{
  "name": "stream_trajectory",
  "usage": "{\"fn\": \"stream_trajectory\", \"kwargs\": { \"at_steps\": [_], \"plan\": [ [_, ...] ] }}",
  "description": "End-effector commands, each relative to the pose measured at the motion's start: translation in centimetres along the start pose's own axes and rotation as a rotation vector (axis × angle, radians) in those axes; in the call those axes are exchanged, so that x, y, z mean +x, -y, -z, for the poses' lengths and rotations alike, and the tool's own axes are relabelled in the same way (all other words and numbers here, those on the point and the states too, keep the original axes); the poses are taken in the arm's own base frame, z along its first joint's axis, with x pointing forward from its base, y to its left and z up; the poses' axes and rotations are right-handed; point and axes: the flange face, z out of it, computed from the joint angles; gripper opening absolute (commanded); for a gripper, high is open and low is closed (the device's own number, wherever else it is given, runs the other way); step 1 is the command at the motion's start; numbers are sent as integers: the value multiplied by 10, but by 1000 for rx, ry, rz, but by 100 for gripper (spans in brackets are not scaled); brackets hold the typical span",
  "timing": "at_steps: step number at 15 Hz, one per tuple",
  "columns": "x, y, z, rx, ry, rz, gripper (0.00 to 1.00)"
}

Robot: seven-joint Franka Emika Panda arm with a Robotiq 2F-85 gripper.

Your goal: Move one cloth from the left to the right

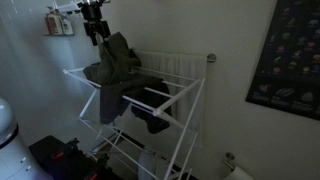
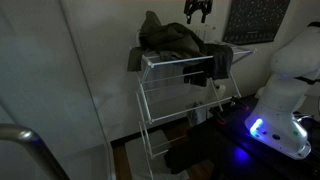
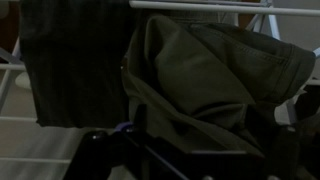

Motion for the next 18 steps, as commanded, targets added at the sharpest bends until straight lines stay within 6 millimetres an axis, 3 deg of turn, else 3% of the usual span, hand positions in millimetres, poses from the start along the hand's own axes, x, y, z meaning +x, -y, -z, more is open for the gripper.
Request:
{"fn": "stream_trajectory", "kwargs": {
  "at_steps": [1,6,12,13,15,18],
  "plan": [
    [0,0,1,0,1,0,100],
    [11,-1,-23,14,34,26,100],
    [27,-3,-75,57,119,112,100],
    [28,-1,-84,57,135,121,75],
    [27,6,-100,61,160,153,68],
    [26,17,-115,49,163,178,42]
  ]
}}
